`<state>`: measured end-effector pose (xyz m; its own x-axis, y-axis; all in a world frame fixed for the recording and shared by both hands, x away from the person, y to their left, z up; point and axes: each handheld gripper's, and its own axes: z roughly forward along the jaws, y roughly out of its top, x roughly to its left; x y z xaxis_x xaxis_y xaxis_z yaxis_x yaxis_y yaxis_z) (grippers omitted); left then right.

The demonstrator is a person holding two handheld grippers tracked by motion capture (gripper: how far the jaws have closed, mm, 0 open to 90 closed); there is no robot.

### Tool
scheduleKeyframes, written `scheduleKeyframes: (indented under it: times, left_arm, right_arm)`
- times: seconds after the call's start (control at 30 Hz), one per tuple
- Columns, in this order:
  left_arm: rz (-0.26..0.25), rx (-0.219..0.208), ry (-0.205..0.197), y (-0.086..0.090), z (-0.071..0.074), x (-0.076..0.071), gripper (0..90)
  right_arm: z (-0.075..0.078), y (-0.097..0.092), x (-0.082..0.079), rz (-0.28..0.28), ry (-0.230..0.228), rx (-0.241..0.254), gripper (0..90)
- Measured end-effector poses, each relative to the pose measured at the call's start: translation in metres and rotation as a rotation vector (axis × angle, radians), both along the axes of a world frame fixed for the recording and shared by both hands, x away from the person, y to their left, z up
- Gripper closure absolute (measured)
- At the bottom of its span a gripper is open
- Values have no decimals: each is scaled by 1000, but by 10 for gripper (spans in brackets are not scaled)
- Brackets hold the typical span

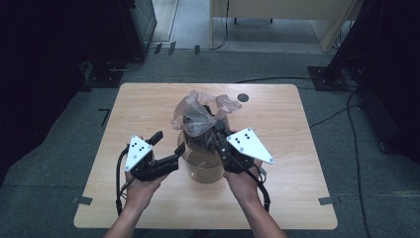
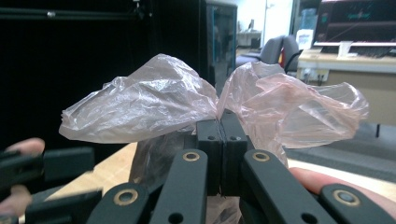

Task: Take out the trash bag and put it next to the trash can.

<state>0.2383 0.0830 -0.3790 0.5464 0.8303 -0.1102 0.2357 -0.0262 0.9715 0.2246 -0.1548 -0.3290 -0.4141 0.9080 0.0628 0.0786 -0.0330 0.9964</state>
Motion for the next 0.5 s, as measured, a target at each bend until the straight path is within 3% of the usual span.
scheduleKeyframes:
  times: [0.3,0.5]
  left_arm:
    - [84,16,83,27,-38,6,192]
    - [126,63,138,40,-63,9,192]
  right_arm:
    - [16,-16,0,-47,-54,11,900]
    - [26,-30,-1,-95,-90,8,900]
